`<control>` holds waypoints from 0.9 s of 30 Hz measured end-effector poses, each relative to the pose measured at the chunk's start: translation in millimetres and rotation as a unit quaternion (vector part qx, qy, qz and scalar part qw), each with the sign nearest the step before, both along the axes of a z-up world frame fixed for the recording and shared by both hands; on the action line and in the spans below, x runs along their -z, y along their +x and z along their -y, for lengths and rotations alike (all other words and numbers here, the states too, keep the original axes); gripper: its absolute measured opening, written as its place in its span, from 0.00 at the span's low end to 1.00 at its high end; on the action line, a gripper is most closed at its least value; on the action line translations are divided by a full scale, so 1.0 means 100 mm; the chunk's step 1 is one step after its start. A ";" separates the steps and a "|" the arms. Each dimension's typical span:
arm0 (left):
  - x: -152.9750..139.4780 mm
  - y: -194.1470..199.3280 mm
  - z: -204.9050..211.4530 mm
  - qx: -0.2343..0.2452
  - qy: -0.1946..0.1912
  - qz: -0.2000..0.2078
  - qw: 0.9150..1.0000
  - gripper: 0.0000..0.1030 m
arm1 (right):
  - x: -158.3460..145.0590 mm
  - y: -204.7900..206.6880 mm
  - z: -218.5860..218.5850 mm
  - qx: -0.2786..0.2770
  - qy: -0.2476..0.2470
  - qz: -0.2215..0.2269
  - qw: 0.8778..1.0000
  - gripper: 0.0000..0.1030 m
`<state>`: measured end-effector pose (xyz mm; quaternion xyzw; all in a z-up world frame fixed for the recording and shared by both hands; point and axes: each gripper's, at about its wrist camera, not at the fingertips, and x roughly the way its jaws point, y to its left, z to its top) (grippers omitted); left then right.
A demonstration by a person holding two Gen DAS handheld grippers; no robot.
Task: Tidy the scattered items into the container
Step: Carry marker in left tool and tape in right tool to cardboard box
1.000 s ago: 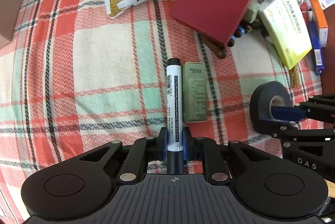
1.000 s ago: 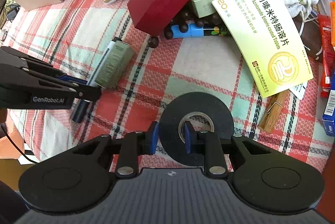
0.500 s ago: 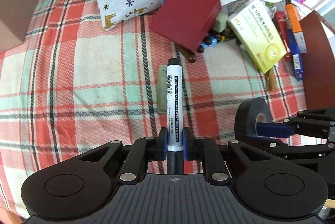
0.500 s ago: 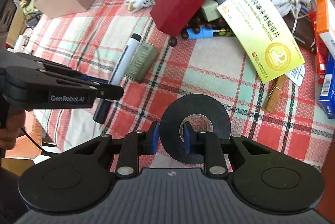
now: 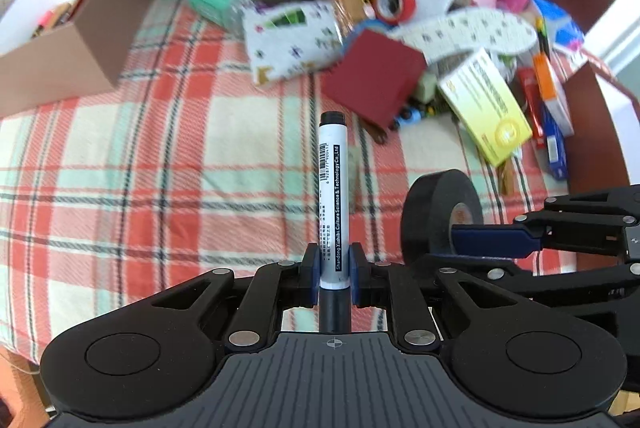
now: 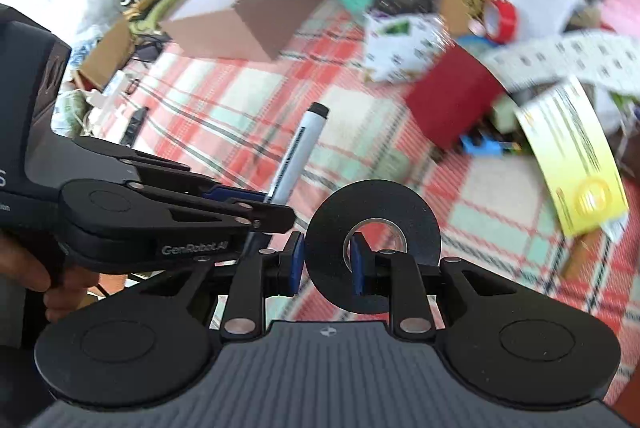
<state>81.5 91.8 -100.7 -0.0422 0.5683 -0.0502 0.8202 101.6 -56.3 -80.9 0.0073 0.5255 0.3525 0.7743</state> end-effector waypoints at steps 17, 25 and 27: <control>-0.58 0.56 -2.01 -0.004 0.003 0.089 0.996 0.10 | -0.55 0.68 -1.89 -0.027 -0.001 0.069 0.997 0.27; -0.74 1.17 -3.00 -0.010 0.010 0.107 0.994 0.10 | -0.71 1.24 -2.92 -0.046 -0.012 0.105 0.993 0.27; -0.70 1.32 -3.19 -0.017 0.002 0.107 0.994 0.10 | -0.69 1.42 -3.09 -0.048 -0.011 0.106 0.993 0.27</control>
